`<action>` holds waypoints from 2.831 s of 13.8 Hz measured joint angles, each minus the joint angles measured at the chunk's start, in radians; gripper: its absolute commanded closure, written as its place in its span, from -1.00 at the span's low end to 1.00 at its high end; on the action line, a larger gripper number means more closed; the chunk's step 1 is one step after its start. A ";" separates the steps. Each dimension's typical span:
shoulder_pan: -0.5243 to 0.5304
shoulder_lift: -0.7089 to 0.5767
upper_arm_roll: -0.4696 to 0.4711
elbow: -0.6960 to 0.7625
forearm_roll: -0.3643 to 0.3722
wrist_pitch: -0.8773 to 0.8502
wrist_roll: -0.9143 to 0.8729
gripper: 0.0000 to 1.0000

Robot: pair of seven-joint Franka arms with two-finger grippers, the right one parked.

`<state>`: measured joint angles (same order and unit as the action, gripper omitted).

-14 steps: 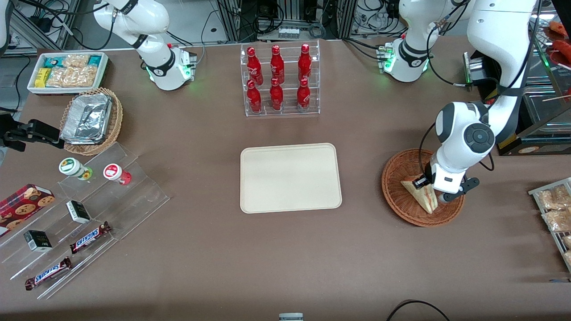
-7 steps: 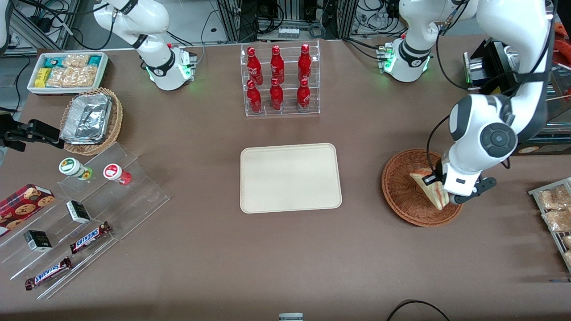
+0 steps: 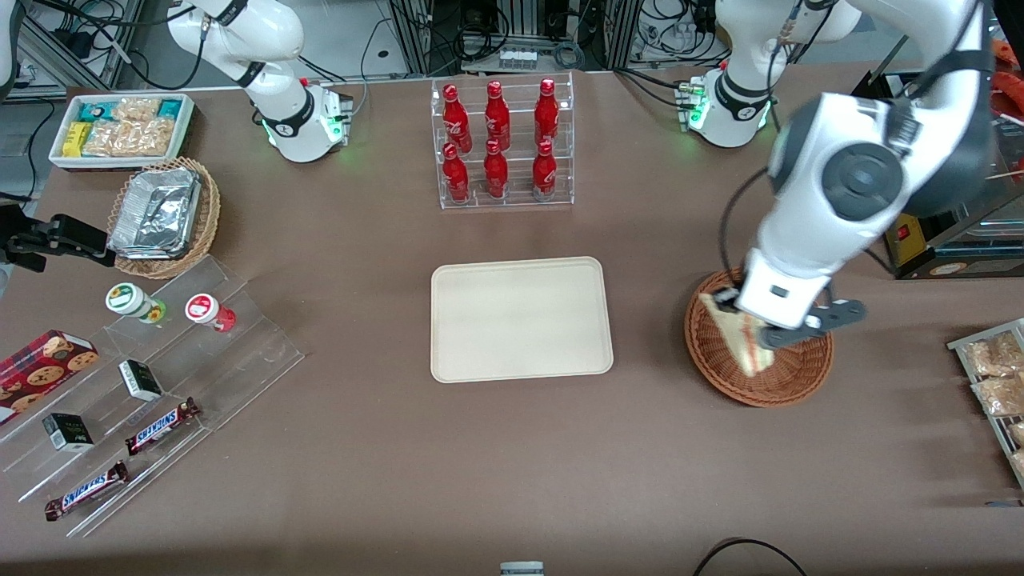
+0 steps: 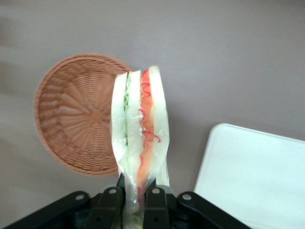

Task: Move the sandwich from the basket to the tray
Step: 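Lift the sandwich with the left gripper and carry it over the cream tray, then lower the sandwich onto the tray and open the left gripper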

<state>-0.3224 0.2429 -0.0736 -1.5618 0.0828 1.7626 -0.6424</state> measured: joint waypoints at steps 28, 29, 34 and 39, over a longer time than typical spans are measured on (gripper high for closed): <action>-0.450 0.536 -0.003 0.213 -0.140 0.293 -0.120 1.00; -0.459 0.543 -0.002 0.213 -0.140 0.297 -0.120 1.00; -0.466 0.555 0.002 0.213 -0.131 0.306 -0.119 -0.99; -0.462 0.545 0.020 0.235 -0.127 0.242 -0.119 -0.99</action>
<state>-0.7844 0.7883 -0.0537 -1.3268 -0.0440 2.0045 -0.7615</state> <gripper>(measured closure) 0.396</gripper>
